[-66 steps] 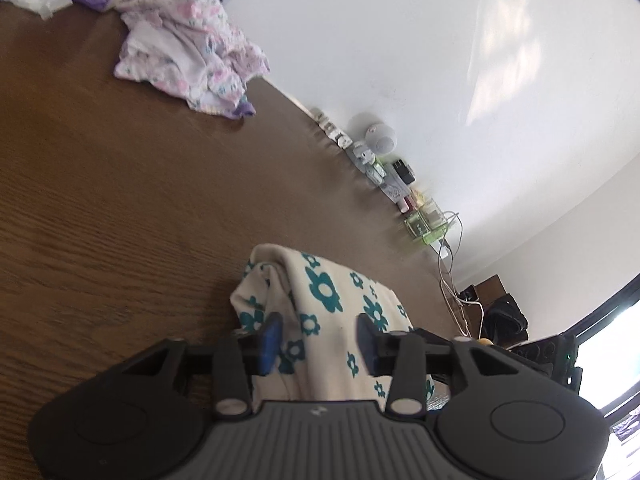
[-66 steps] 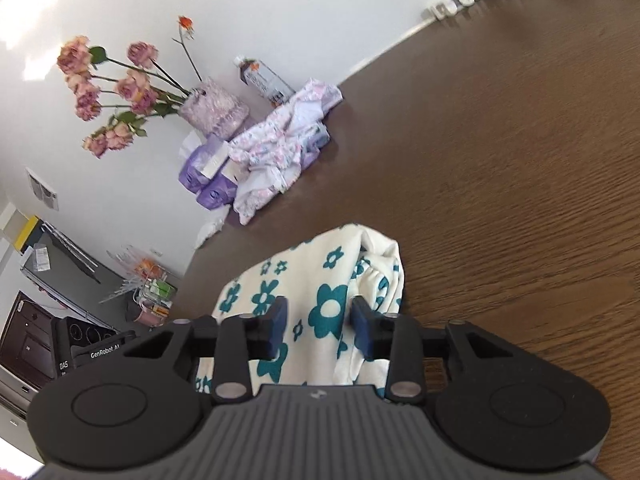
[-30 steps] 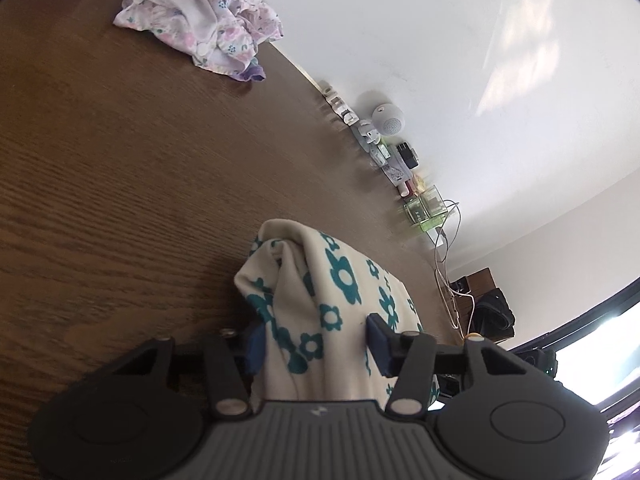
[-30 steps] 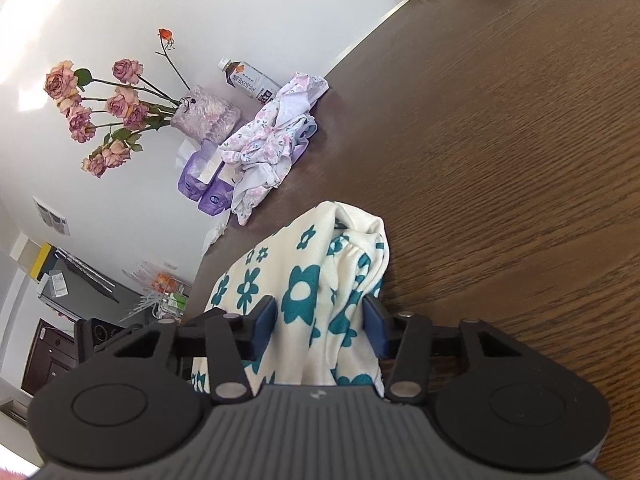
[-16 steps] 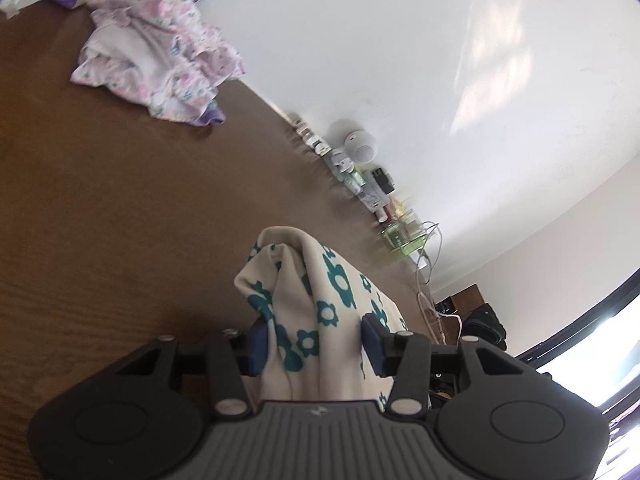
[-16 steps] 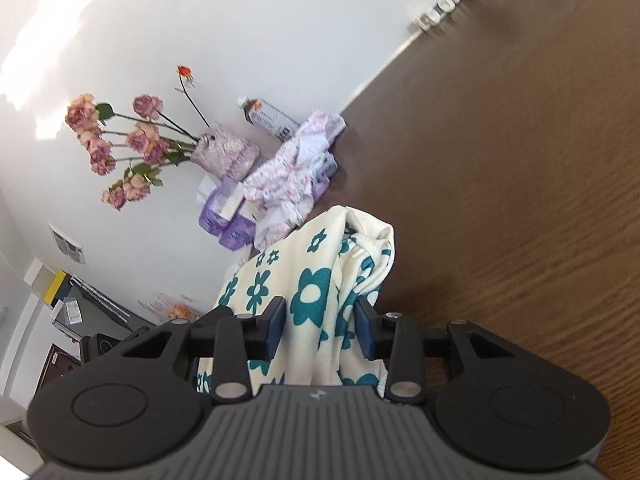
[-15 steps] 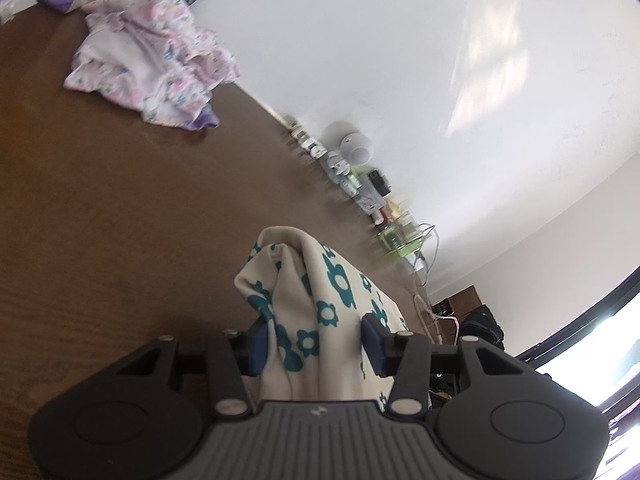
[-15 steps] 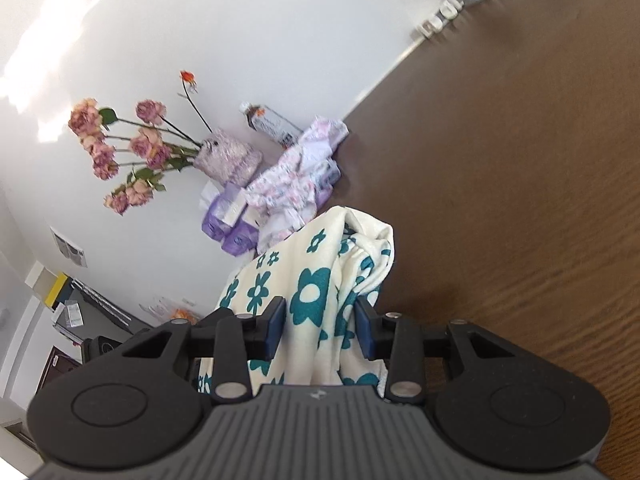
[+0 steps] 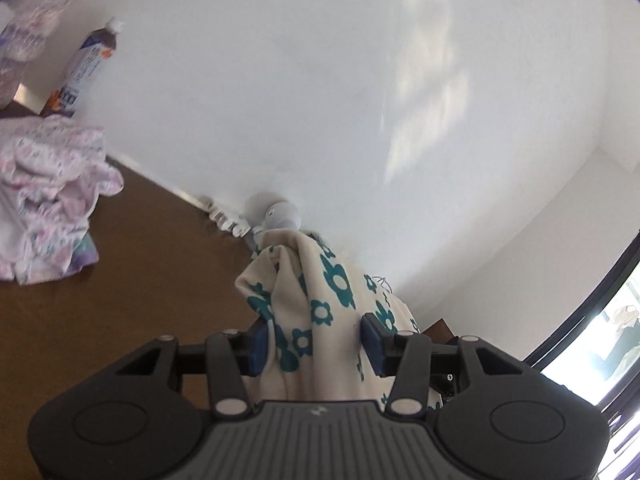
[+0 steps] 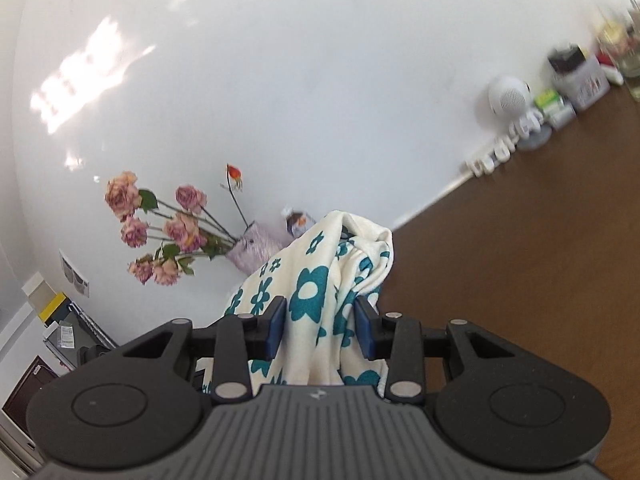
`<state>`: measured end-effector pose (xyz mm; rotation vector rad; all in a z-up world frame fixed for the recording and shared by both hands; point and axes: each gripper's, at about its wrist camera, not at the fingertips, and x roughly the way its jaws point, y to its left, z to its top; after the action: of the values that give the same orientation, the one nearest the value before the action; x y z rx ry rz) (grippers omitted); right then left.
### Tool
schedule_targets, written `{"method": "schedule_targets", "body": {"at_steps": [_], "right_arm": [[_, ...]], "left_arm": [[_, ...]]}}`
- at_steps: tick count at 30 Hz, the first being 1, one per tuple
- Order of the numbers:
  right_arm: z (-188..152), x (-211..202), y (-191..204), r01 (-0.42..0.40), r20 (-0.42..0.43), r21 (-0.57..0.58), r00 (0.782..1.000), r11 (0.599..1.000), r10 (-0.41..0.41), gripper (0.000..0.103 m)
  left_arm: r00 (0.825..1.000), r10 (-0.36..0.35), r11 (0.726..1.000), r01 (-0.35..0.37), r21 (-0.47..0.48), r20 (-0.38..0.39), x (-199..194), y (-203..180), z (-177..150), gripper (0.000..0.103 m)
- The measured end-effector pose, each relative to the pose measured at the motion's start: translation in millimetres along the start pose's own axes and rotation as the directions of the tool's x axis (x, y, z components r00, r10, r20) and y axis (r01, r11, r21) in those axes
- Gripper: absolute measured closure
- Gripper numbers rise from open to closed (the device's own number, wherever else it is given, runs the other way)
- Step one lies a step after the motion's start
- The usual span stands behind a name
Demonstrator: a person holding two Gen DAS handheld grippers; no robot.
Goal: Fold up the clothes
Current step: 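Lift the bundle with both grippers and carry it toward the wall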
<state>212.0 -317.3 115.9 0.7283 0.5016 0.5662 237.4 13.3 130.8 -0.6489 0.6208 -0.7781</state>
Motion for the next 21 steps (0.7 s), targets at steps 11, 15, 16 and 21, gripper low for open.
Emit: {"method": "schedule_targets", "body": {"at_steps": [11,15,16,21], "right_arm": [[105,39,9,0.017,0.075,-0.029,0.997,0.999,-0.014,0.067],[132,65,-6,0.018,0.069,-0.027,0.997,0.999,-0.016,0.067],[139,71,-9,0.019,0.068,-0.026,0.998,0.999,-0.017,0.067],[147,110,-55,0.047,0.016,0.012,0.999,0.999,-0.047,0.067]], "left_arm": [[0.997,-0.008,0.999,0.005,0.04,0.08,68,-45,102,0.058],[0.995,0.027,0.999,-0.029,0.018,0.099,97,-38,120,0.058],[0.994,0.038,0.999,-0.039,0.016,0.102,105,-33,122,0.058],[0.994,0.085,0.996,-0.083,-0.038,0.065,152,13,120,0.058]]}}
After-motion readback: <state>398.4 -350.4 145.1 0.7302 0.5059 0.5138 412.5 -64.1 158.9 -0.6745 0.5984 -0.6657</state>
